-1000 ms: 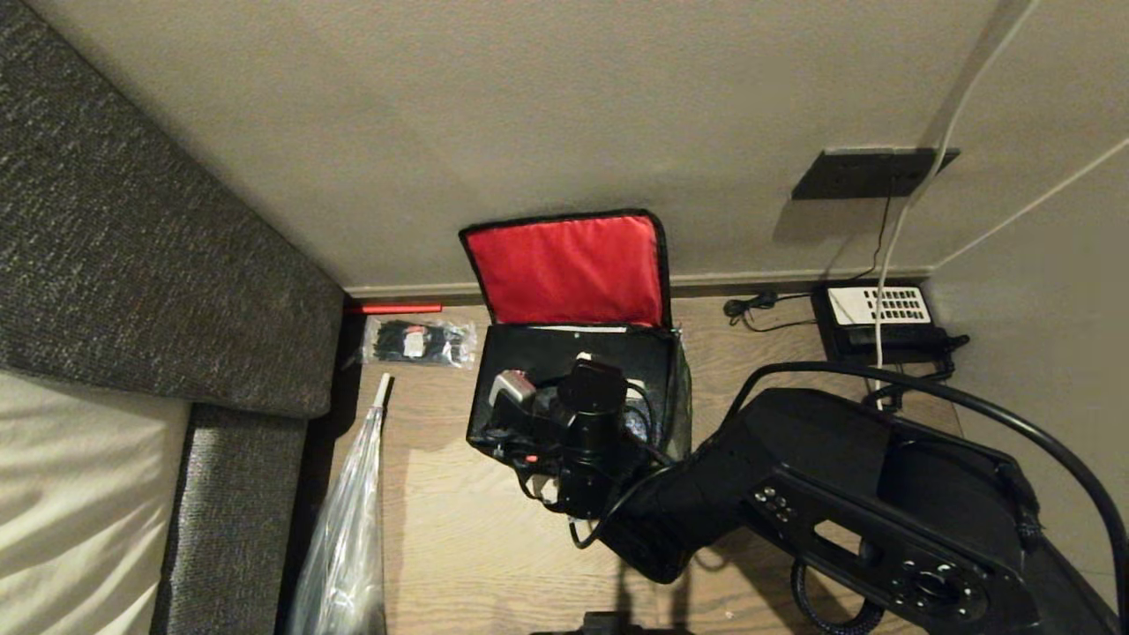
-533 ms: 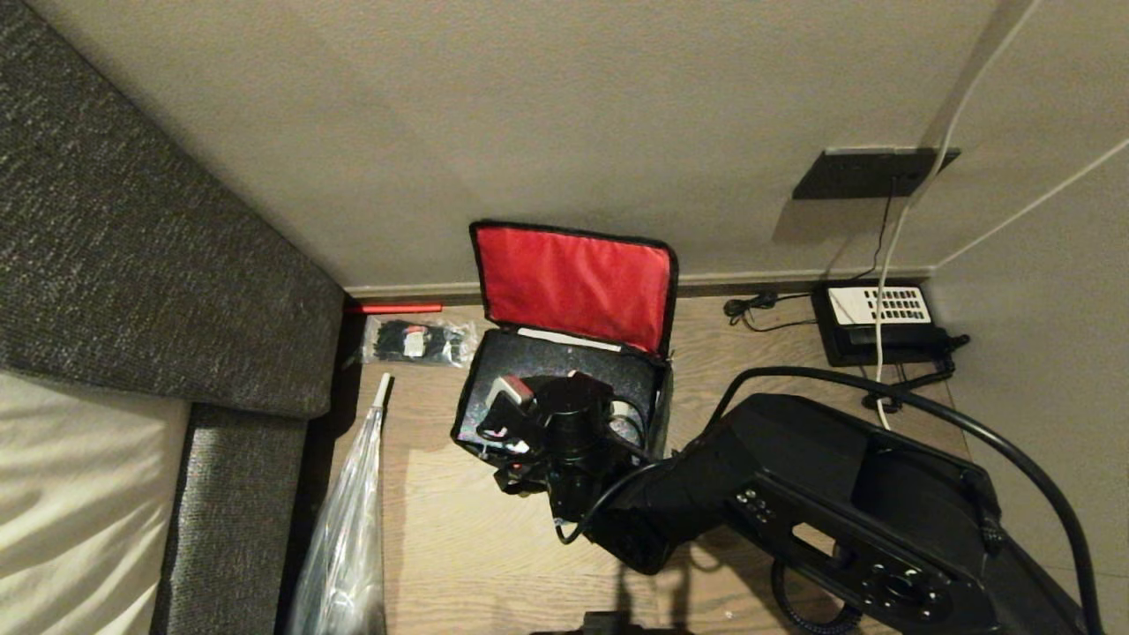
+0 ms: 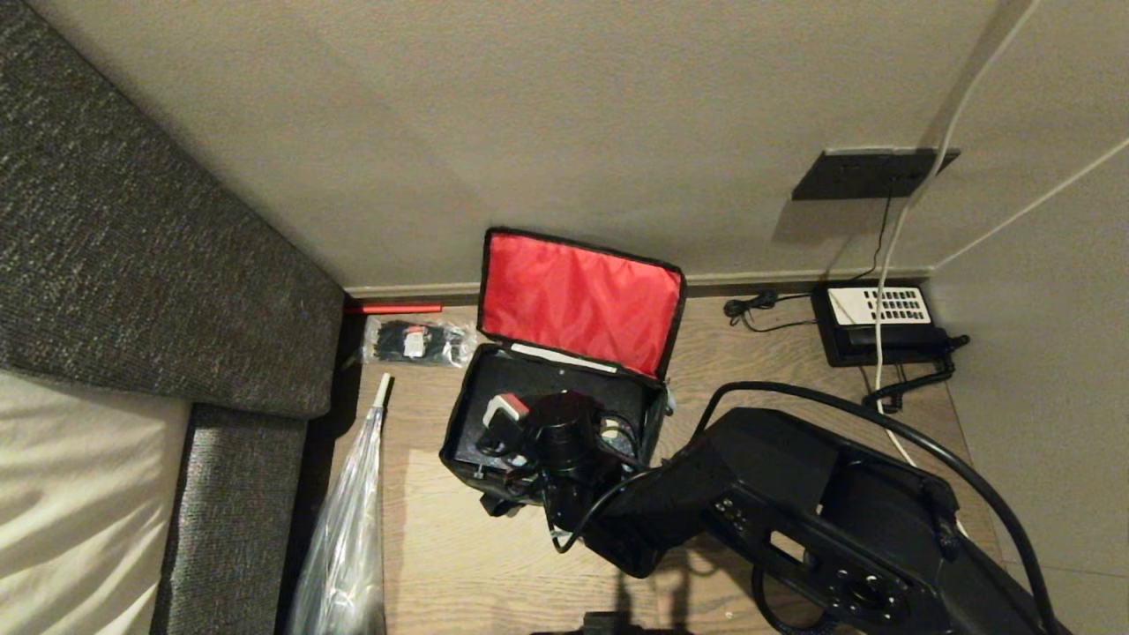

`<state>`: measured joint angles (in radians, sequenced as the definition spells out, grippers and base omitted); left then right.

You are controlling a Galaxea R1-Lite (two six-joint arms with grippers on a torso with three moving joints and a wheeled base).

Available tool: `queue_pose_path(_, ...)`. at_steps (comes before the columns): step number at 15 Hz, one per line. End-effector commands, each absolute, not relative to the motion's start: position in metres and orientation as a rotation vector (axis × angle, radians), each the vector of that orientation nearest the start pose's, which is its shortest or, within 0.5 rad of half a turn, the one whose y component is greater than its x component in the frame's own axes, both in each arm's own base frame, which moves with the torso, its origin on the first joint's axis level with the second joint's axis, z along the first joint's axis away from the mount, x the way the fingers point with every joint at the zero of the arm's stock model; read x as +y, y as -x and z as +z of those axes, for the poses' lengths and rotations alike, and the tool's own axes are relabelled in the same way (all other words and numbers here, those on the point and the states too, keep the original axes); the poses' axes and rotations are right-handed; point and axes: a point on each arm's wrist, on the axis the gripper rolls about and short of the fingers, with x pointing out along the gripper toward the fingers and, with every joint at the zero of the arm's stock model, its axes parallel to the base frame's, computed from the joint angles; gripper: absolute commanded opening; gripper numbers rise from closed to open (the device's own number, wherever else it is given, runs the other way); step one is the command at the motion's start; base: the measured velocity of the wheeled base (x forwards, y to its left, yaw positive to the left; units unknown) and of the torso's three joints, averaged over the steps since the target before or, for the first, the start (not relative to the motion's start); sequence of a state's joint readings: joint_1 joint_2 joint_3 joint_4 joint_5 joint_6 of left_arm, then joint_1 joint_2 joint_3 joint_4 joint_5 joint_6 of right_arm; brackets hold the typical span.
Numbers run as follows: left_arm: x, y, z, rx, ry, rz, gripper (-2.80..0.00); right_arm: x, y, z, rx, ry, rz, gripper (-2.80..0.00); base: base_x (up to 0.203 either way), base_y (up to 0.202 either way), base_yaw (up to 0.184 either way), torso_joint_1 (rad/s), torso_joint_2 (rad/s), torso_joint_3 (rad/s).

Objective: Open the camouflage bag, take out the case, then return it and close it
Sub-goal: Grip the handle

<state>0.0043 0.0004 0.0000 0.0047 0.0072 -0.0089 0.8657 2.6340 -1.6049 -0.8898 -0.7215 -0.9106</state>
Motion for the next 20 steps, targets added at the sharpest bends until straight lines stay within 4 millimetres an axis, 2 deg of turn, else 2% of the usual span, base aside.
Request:
queue_pose_path(1, 0.000, 0.023, 0.074, 0.006, 0.009, 0.012, -2.80, 0.383, -0.350, 0.017, 0.018, 1.003, 0.172, -2.80, 0.000, 0.000, 0.000, 0.000, 0.00, 0.000)
queue_pose_path(3, 0.000, 0.023, 0.074, 0.006, 0.009, 0.012, -2.80, 0.379, -0.354, 0.007, 0.038, 1.037, 0.189, -2.80, 0.000, 0.000, 0.000, 0.000, 0.00, 0.000)
queue_pose_path(7, 0.000, 0.023, 0.074, 0.006, 0.009, 0.012, -2.80, 0.377, -0.354, 0.010, 0.035, 1.050, 0.194, -2.80, 0.000, 0.000, 0.000, 0.000, 0.00, 0.000)
queue_pose_path(16, 0.000, 0.023, 0.074, 0.006, 0.009, 0.012, -2.80, 0.363, -0.340, 0.085, -0.028, 1.093, 0.144, -2.80, 0.000, 0.000, 0.000, 0.000, 0.00, 0.000)
queue_pose_path(17, 0.000, 0.023, 0.074, 0.006, 0.009, 0.012, -2.80, 0.362, -0.339, 0.082, -0.020, 1.101, 0.147, -2.80, 0.000, 0.000, 0.000, 0.000, 0.00, 0.000)
queue_pose_path(20, 0.000, 0.023, 0.074, 0.006, 0.009, 0.012, -2.80, 0.359, -0.336, 0.102, -0.053, 1.075, 0.130, -2.80, 0.000, 0.000, 0.000, 0.000, 0.00, 0.000)
